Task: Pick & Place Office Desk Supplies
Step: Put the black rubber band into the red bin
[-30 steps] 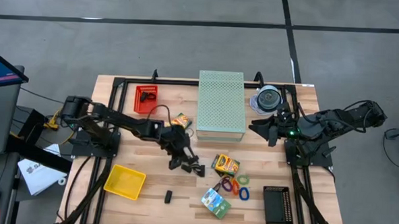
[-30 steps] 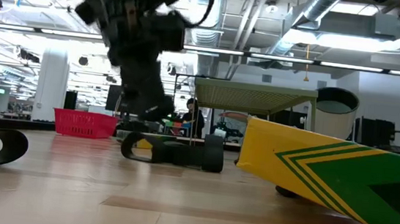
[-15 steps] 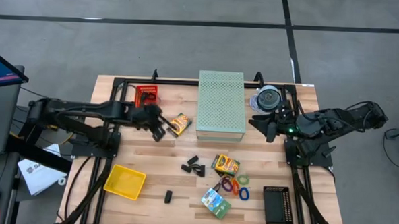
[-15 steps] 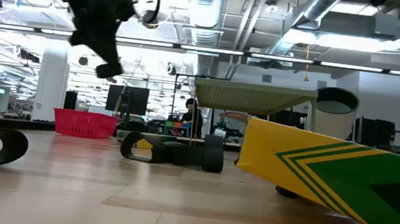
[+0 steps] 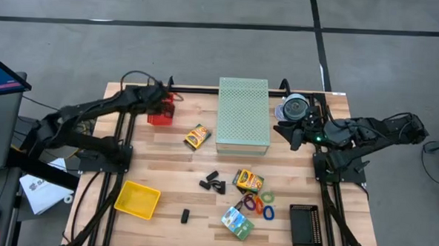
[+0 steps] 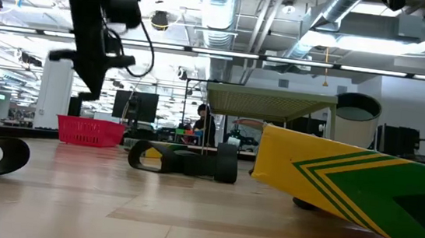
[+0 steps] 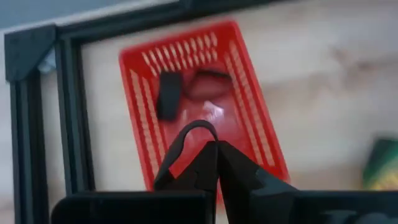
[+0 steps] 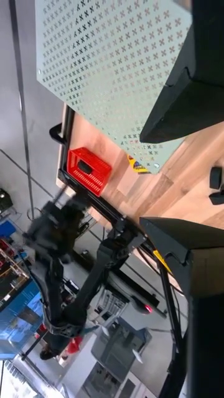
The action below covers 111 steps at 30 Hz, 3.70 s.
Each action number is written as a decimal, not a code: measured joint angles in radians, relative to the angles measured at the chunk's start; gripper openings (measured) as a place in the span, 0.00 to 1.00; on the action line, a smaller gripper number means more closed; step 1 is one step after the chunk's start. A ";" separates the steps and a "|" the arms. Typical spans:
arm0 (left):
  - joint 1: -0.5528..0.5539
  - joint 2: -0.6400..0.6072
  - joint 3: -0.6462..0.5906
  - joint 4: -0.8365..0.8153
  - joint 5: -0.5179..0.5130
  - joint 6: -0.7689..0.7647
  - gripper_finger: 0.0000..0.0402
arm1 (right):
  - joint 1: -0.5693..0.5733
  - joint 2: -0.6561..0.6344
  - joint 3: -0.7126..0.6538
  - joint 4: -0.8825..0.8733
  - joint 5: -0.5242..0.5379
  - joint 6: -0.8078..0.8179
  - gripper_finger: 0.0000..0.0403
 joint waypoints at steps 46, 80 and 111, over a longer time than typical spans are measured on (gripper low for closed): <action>-0.453 -0.213 0.000 0.249 0.857 0.371 0.34 | 0.029 0.001 0.000 -0.001 0.000 -0.015 0.50; -1.234 0.409 0.137 0.419 0.432 0.221 0.64 | 0.056 0.000 0.000 -0.037 -0.028 -0.015 0.50; -1.179 0.506 0.138 0.449 0.402 0.068 0.03 | 0.056 0.000 0.000 -0.106 -0.028 0.012 0.50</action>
